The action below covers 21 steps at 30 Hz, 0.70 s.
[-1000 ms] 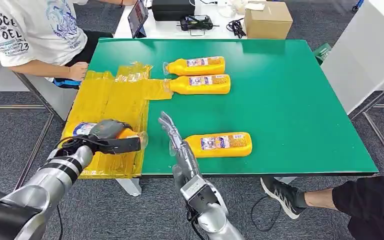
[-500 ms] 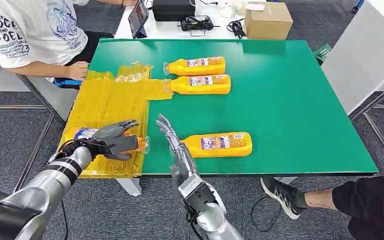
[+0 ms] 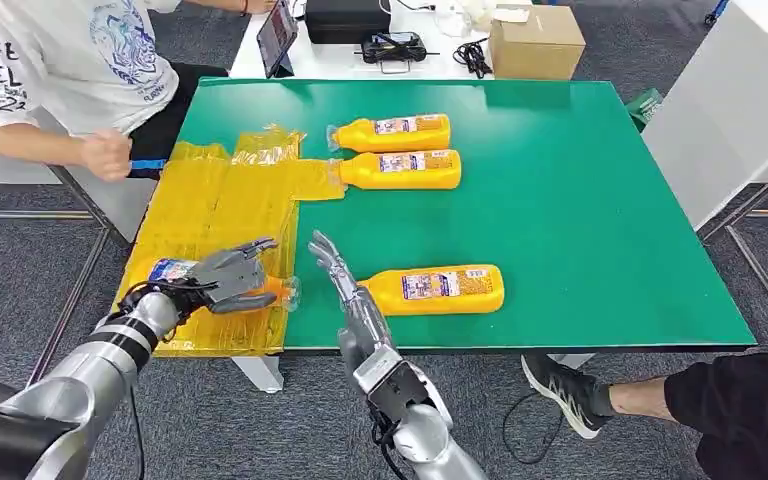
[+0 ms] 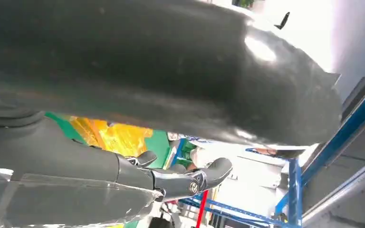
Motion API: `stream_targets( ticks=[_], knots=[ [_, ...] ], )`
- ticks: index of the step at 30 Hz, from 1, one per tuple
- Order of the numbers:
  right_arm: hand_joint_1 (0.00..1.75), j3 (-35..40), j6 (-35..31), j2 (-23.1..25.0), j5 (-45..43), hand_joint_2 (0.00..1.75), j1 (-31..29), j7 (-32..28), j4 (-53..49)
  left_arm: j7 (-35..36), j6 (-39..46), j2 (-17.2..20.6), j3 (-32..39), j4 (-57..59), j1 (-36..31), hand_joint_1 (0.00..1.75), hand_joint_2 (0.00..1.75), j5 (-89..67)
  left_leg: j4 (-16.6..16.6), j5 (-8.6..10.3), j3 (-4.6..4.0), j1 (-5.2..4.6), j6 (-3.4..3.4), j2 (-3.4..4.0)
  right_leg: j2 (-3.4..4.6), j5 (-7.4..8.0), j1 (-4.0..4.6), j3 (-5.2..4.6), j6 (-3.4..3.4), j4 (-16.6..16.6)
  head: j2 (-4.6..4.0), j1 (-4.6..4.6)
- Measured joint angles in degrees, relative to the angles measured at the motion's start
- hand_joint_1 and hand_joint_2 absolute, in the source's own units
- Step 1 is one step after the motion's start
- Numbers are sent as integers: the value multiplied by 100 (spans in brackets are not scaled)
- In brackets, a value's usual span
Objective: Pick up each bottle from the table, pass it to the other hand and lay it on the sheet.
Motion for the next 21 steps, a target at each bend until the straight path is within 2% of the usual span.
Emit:
stream_targets(
  ticks=[4, 6, 7, 11, 13, 15, 18, 21],
  knots=[
    [0, 0, -31, 11, -2, 0, -25, -15, 74, 35, 206, -22, 100, -52, 86, 0, 0, 98, 0, 0, 0, 0, 0, 0, 0, 0, 0, 0, 0, 0, 0, 0],
    [0, 0, -112, 13, 88, 0, -31, -15, 94, 228, 672, -92, 146, -105, 147, 0, 0, 70, 0, 0, 1, 0, 0, -1, 0, 0, 0, 0, 0, -1, 0, 0],
    [0, 4, -155, 13, 182, 0, -33, -15, 98, 368, 1137, -156, 175, -142, 198, 0, 0, -45, 0, 0, 1, -1, 0, -1, 0, 0, -1, 0, 0, -2, 0, 0],
    [0, 116, -166, -9, 496, 0, -61, 54, 98, 1018, 3924, -500, 386, -554, 516, 0, 0, -788, 1, 0, -1, -2, 0, 2, 1, 1, -1, -2, 1, -2, 0, -2],
    [0, 201, -166, -20, 531, 0, -85, 116, 98, 1181, 4632, -634, 571, -892, 654, 0, 0, -1102, 1, -1, -3, -2, 1, 1, 0, 0, -1, -1, 1, -2, 0, 0],
    [0, 256, -166, -28, 553, 0, -98, 140, 98, 1235, 4651, -713, 725, -1136, 752, 0, 0, -1191, 1, -3, -4, -2, 0, 3, 1, 0, -1, -3, 1, -2, 0, -2],
    [0, 328, -190, -37, 564, 0, -121, 170, 98, 972, 5242, -832, 1006, -1524, 961, 0, 0, -1187, 1, -3, -7, -1, -1, 8, 3, 0, 0, -10, 1, -2, 0, 0],
    [0, 389, -363, -52, 559, 0, -135, 232, 103, 160, 5525, -1058, 1614, -2064, 1188, 0, 0, -997, 1, -3, -8, 0, -1, 4, 2, -1, 1, -12, 0, -3, 0, -2]
  ],
)
